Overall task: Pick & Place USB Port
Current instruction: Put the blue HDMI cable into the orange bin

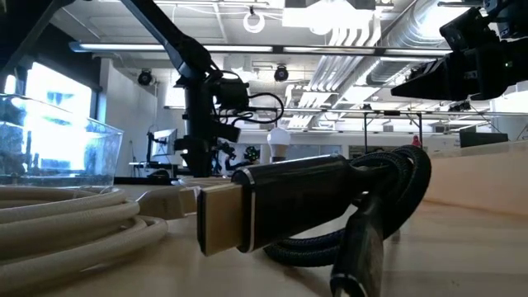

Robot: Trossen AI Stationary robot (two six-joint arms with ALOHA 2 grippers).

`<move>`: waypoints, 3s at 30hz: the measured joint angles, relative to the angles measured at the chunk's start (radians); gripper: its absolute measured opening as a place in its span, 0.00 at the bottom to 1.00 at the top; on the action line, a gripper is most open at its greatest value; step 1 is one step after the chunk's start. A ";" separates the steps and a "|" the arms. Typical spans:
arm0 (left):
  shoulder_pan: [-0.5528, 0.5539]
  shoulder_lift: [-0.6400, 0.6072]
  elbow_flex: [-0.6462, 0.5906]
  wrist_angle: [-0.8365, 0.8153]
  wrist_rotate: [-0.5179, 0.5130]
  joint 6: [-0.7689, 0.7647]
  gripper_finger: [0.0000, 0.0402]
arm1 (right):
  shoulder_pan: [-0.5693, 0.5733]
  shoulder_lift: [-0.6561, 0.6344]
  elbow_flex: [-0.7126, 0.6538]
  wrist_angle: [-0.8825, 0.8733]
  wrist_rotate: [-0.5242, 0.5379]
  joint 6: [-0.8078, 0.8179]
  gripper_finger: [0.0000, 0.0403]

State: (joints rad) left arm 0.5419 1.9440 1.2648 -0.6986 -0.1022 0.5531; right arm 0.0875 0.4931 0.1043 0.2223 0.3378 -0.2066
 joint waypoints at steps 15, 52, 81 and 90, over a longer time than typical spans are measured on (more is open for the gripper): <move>-0.031 0.003 0.035 -0.073 0.004 0.017 0.02 | 0.000 0.000 0.000 0.000 -0.027 -0.003 0.00; -0.639 -0.099 1.062 -0.875 -0.043 -0.204 0.01 | 0.162 0.018 0.000 0.239 -0.060 -0.477 0.00; -0.654 -0.280 0.812 -0.500 0.028 -0.028 0.01 | 0.280 0.456 0.494 0.247 0.339 -0.834 0.42; -0.653 -0.279 0.584 -0.345 0.227 0.014 0.01 | 0.402 0.564 0.499 0.294 0.344 -1.019 0.45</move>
State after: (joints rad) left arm -0.1112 1.6650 1.8491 -1.0438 0.1247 0.5673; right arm 0.4892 1.0574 0.6029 0.5158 0.6822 -1.2256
